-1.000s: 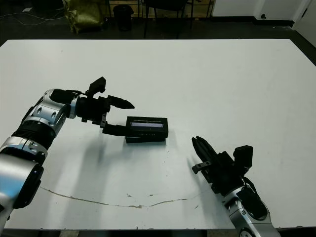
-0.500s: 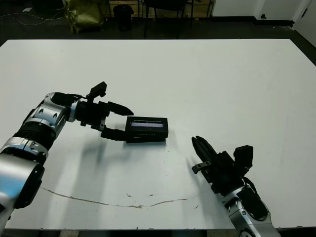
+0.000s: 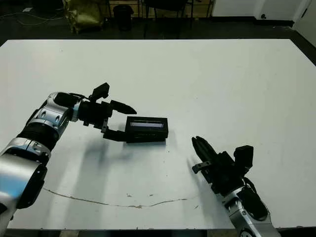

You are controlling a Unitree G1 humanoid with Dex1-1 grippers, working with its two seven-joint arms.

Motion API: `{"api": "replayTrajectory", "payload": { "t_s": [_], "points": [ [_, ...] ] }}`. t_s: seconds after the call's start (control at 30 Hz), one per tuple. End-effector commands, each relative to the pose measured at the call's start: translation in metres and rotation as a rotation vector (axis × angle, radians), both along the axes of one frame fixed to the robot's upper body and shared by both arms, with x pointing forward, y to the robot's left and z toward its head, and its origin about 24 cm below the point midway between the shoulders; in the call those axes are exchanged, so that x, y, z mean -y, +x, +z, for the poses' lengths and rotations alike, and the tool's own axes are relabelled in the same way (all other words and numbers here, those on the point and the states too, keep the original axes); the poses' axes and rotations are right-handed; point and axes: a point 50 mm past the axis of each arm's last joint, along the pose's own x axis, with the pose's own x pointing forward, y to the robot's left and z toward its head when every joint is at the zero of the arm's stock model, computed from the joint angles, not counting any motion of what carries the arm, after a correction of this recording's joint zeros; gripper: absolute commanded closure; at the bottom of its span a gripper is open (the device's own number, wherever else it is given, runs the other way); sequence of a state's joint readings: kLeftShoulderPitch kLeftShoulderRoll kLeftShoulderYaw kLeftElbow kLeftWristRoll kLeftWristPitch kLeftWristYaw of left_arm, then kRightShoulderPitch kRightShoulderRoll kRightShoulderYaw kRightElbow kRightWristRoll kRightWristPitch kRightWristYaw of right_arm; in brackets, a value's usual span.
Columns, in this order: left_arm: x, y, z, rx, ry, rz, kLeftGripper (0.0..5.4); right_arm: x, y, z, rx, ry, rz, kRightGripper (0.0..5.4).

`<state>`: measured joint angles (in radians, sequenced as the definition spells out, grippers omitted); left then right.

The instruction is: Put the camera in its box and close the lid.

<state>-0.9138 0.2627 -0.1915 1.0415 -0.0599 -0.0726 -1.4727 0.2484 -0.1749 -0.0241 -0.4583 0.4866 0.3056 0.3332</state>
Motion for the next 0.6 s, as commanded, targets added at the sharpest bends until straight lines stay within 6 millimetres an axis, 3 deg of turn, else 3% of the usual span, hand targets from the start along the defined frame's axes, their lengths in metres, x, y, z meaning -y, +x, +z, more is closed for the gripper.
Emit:
{"api": "replayTrajectory", "payload": {
  "t_s": [0.03, 0.6],
  "points": [
    [-0.0022, -0.0014, -0.0074, -0.045, -0.004, 0.030, 0.02, 0.0024, -0.0021, -0.0046, -0.029, -0.015, -0.010, 5.40],
    [-0.0016, -0.0028, -0.0102, -0.088, 0.011, 0.028, 0.02, 0.0033, -0.0014, -0.0060, -0.022, -0.013, -0.008, 5.40]
  ]
}}
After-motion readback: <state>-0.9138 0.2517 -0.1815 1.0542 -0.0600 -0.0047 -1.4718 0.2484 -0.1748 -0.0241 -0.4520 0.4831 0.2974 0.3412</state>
